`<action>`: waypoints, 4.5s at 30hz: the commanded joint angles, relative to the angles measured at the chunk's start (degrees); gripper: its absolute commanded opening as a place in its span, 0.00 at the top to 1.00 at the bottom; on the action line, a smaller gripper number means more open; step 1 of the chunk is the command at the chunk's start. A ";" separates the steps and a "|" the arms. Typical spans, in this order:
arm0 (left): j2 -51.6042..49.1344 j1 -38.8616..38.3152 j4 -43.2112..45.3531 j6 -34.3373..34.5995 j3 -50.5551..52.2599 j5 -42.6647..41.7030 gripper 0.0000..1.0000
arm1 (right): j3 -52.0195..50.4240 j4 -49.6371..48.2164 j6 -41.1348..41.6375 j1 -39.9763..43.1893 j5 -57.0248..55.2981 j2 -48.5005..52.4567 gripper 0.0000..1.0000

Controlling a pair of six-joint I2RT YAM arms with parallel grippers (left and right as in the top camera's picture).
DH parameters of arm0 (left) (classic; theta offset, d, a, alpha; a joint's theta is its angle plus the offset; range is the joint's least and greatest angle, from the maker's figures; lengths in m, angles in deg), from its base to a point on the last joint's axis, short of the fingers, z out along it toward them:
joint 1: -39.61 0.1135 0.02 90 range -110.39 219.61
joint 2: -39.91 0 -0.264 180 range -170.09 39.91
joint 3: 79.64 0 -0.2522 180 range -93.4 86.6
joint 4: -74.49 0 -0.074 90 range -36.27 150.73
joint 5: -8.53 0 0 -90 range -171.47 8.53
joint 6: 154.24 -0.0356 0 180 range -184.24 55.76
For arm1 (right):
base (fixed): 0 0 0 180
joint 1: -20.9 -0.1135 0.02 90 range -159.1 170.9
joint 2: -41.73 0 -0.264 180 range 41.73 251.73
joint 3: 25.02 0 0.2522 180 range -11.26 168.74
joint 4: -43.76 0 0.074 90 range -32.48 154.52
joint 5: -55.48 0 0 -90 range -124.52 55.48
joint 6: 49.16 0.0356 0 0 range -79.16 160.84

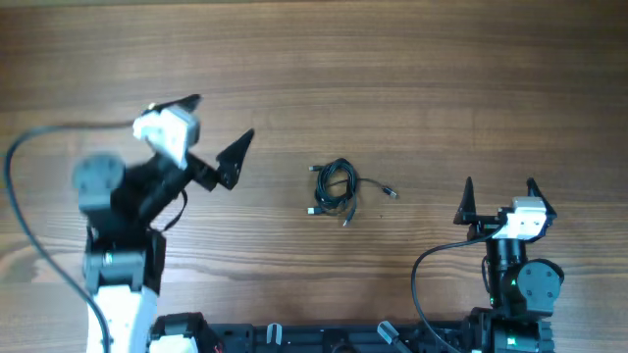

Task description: Untangle cables

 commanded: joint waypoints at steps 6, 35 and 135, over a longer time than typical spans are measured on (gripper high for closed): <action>-20.41 -14.91 -17.49 0.26 -19.10 9.81 0.00 | -0.07 -0.11 -0.55 -0.13 0.74 -0.26 0.00; -50.29 -38.60 -28.20 35.41 -19.65 42.25 0.52 | -0.07 -0.11 -0.52 -0.13 0.74 -0.26 0.00; -29.22 -23.41 -36.52 44.48 -30.08 23.65 0.96 | 31.36 -23.34 23.19 -42.40 9.70 66.47 0.07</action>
